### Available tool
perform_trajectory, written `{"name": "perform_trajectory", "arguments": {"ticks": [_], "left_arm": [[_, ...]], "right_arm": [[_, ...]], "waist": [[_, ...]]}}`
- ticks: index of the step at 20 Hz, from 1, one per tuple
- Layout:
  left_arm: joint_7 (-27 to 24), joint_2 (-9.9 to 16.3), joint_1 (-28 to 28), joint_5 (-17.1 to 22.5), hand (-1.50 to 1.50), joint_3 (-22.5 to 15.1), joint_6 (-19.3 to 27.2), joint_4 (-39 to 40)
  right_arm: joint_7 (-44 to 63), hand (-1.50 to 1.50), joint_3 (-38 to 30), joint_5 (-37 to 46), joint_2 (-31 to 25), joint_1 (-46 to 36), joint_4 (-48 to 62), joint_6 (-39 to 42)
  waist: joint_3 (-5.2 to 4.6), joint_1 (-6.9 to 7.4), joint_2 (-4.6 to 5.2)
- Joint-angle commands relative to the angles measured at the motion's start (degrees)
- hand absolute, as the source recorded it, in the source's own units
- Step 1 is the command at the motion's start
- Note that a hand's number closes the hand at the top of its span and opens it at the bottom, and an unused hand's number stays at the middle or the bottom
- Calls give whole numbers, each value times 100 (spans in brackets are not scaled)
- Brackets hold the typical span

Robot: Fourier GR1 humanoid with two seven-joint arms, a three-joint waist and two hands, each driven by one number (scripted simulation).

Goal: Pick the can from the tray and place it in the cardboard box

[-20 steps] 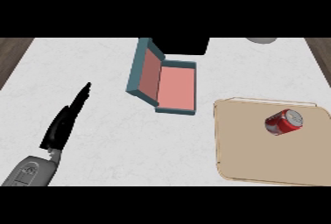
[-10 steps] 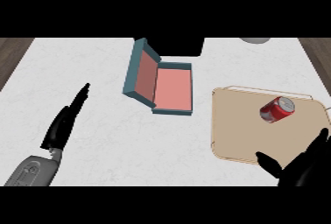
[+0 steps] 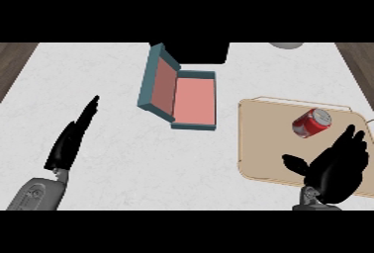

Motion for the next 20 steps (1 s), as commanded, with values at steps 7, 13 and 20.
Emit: {"name": "perform_trajectory", "arguments": {"ticks": [7,13,20], "left_arm": [[-30,-160,158,-330,0,462,-391,-122],[62,-570,320,-662,0,449,-393,-395],[-26,-502,232,-760,0,759,-632,-321]], "right_arm": [[-510,-150,-469,-745,-284,-291,860,-426],[-460,-150,-417,-673,-128,-499,935,-464],[-897,-150,-751,-1131,-296,-948,1883,-741]], "waist": [[0,-7,-5],[-1,-6,-7],[0,0,-4]]}}
